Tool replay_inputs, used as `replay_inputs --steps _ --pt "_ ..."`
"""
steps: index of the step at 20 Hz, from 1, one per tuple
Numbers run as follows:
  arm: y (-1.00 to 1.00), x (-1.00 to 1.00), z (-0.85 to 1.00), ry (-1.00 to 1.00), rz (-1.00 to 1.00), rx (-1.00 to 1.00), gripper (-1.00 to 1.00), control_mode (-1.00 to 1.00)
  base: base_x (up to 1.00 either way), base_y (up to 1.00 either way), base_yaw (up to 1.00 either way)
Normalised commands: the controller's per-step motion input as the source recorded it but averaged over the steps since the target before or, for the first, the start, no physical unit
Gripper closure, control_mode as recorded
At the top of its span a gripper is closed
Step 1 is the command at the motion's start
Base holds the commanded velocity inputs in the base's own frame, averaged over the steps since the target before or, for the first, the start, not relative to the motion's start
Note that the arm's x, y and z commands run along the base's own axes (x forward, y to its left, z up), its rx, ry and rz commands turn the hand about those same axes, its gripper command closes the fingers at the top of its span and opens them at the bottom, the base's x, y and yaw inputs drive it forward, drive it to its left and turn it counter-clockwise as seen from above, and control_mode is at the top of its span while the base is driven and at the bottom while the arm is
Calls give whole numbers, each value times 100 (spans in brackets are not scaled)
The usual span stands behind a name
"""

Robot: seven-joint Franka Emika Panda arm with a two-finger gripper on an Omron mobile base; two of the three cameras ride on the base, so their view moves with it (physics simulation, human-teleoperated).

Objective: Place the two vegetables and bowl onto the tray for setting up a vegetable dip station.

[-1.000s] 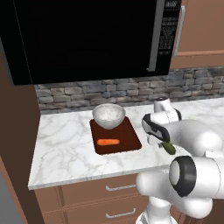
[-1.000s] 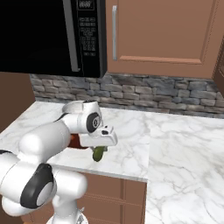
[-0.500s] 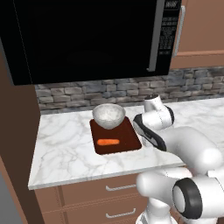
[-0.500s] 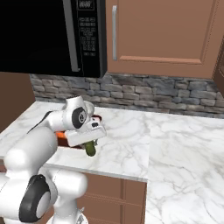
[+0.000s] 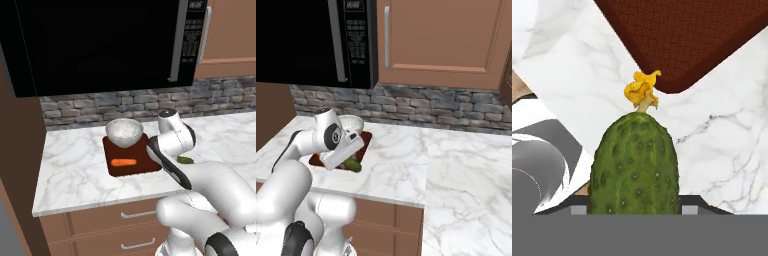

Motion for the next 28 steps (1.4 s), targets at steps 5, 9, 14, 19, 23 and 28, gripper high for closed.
replay_inputs --steps 5,9,14,19,23,28 --pt "30 7 8 0 36 6 100 -100 0 0 0" --pt "30 6 5 0 27 11 100 -100 0 0 0" --pt "24 25 0 3 12 11 100 -100 0 0 0" --pt "30 18 -1 0 8 8 100 -100 0 0 0" --pt "23 21 0 0 7 3 100 -100 0 0 0" --pt "17 20 -8 4 1 0 100 -100 0 0 0"
